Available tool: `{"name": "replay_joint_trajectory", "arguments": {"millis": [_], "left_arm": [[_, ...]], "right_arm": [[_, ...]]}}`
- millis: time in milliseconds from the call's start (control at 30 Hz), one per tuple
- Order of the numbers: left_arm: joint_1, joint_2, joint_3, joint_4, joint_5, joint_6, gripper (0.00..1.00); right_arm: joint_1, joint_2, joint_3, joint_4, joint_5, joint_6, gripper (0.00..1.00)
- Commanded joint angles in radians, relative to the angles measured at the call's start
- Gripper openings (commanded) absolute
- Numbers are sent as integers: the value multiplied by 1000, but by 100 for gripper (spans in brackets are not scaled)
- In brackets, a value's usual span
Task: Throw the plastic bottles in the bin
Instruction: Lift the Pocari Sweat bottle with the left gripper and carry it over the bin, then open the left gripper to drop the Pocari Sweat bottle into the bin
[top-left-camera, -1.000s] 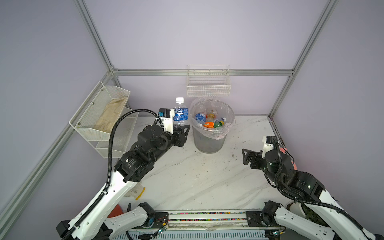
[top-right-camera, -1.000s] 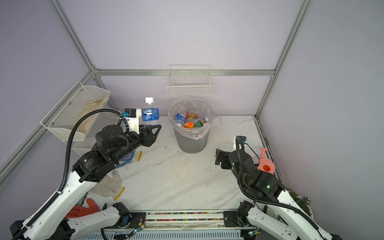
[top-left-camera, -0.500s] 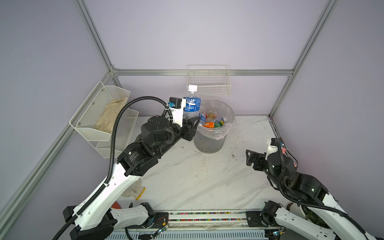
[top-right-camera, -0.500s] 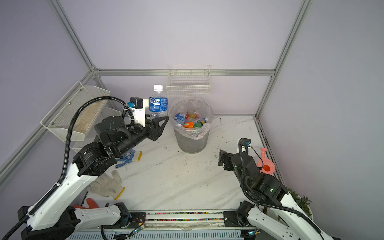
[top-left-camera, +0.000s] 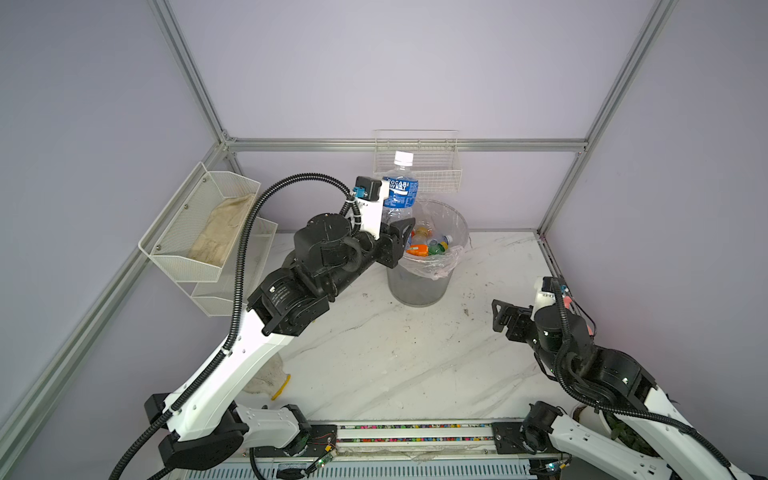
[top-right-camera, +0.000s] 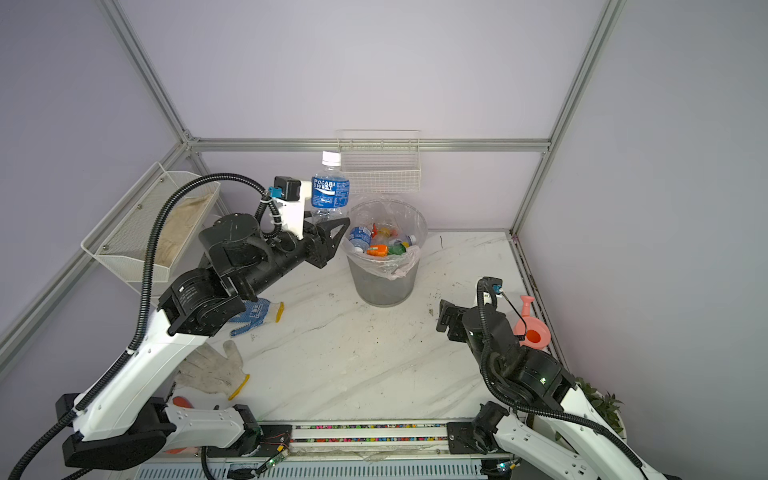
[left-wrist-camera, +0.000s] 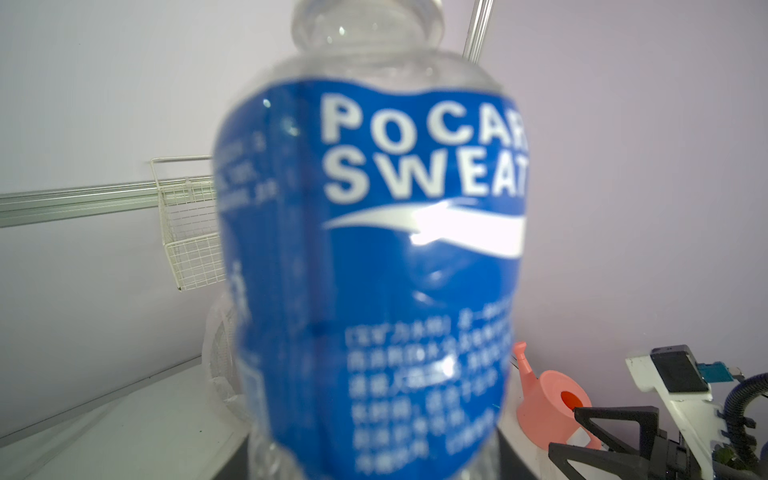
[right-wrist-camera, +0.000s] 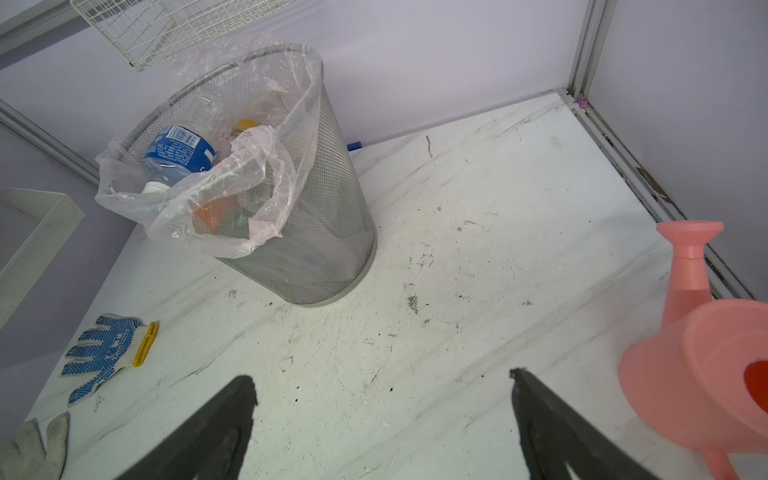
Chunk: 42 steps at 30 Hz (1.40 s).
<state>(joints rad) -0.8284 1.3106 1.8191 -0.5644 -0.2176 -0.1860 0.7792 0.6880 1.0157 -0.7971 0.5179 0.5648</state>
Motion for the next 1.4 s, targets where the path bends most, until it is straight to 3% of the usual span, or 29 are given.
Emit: {"name": "replay_joint_trajectory", "arguments": {"millis": [0, 200, 367, 533, 567, 667, 800, 1367], "left_arm": [[-6, 19, 116, 23, 22, 31, 30], [-6, 93, 196, 4, 44, 52, 30], [2, 267, 351, -119, 58, 59, 32], [84, 451, 513, -280, 182, -18, 34], [101, 477, 512, -306, 205, -23, 42], [125, 550, 538, -406, 225, -58, 99], [124, 569, 613, -514, 142, -66, 100], [96, 288, 351, -355, 118, -50, 100]], "right_arm": [[0, -5, -16, 1, 22, 12, 97], [0, -4, -23, 11, 22, 11, 97], [0, 4, -24, 11, 19, 10, 97], [0, -1, -25, 14, 18, 8, 97], [0, -2, -25, 14, 18, 8, 97], [0, -5, -26, 16, 13, 4, 97], [-1, -10, -28, 20, 9, 1, 97], [0, -1, -28, 22, 6, -2, 97]]}}
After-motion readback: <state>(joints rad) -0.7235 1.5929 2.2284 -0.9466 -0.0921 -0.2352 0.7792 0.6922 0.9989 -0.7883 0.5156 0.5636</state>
